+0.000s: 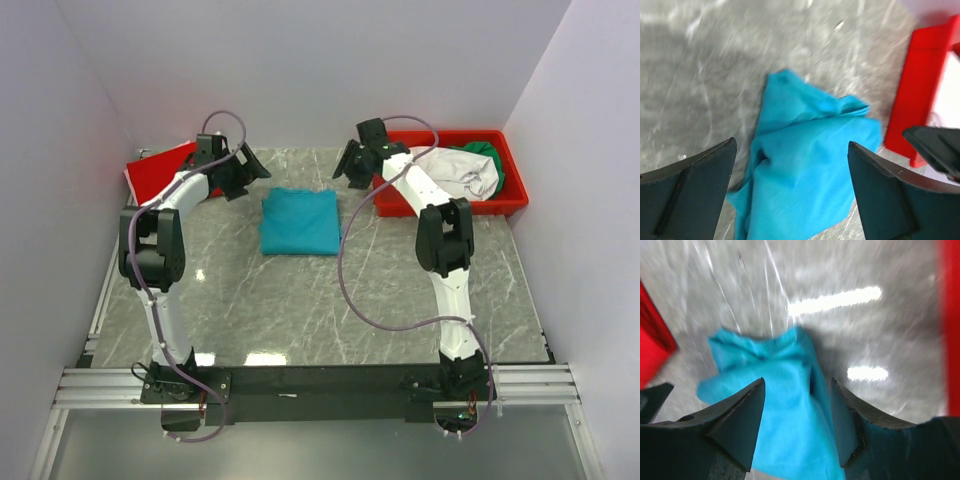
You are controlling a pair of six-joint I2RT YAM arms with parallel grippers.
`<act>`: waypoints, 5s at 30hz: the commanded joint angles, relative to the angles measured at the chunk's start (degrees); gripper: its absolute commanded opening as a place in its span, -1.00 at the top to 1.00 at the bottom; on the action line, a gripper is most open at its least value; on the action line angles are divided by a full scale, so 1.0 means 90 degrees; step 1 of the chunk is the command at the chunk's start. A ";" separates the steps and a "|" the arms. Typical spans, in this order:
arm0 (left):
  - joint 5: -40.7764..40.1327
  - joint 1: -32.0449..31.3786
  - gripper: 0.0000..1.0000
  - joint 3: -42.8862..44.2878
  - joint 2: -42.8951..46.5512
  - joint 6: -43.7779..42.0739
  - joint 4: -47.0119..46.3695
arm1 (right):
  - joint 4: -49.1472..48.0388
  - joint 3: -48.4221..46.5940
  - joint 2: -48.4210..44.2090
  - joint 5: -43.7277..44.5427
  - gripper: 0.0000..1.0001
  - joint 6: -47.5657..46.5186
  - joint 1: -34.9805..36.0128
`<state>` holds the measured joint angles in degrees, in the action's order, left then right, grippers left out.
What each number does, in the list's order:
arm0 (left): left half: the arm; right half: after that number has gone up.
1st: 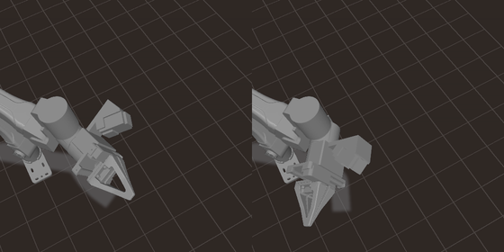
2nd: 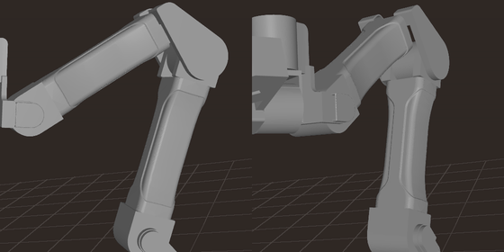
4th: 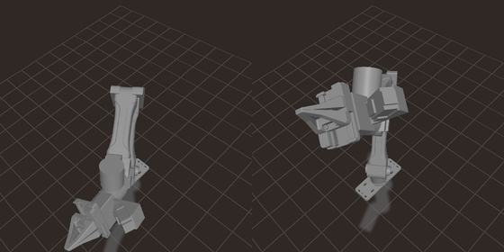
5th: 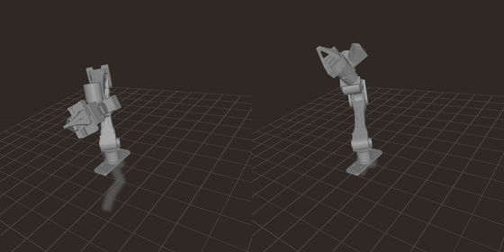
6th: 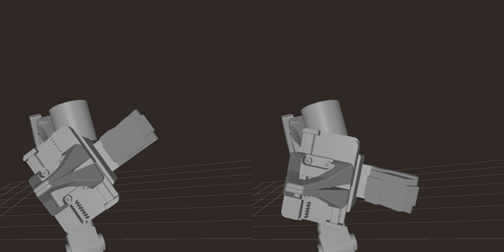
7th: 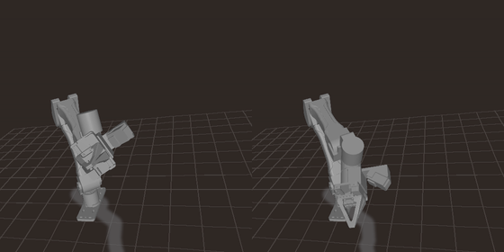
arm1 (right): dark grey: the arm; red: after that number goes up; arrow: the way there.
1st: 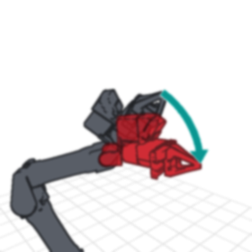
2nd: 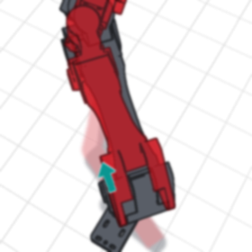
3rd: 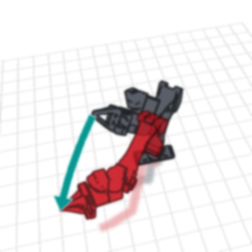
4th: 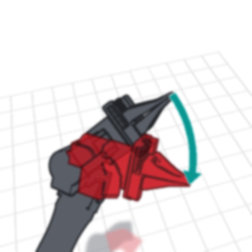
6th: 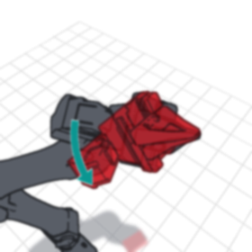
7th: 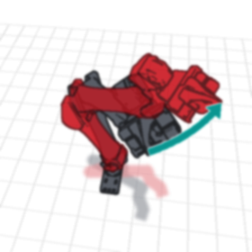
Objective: Fold and stack the t-shirts
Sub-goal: Fold the tshirt, then neatly place the folded tshirt to the corner
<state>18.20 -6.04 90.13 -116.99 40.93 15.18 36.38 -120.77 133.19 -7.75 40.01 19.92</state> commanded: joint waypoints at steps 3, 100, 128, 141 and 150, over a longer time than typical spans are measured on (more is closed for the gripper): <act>0.0292 0.0056 -0.96 -0.0051 0.0527 -0.0358 -0.0309 | -0.0615 -0.0058 -0.0773 0.0011 -0.25 -0.0177 -0.0094; -0.1181 -0.0774 0.99 -0.0241 -0.0204 -0.1676 0.0871 | 0.0821 0.2012 -0.1281 -0.0234 -0.07 -0.0685 0.0872; -0.2364 0.0261 0.99 0.4634 -0.1767 -0.3405 0.2523 | 0.0587 0.3663 -0.2513 -0.0077 -0.05 -0.0588 0.0863; -0.1934 0.1383 0.99 0.4712 -0.1542 -0.3376 0.2269 | 0.0587 0.4103 -0.2689 -0.0086 -0.05 -0.0510 0.0882; -0.1680 0.2008 0.99 0.4693 -0.1484 -0.3239 0.2200 | 0.0704 0.3927 -0.2591 -0.0077 -0.04 -0.0500 0.0931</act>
<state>1.58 10.55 129.51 -133.71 11.55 37.82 41.87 -83.96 112.90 -9.39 35.09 27.99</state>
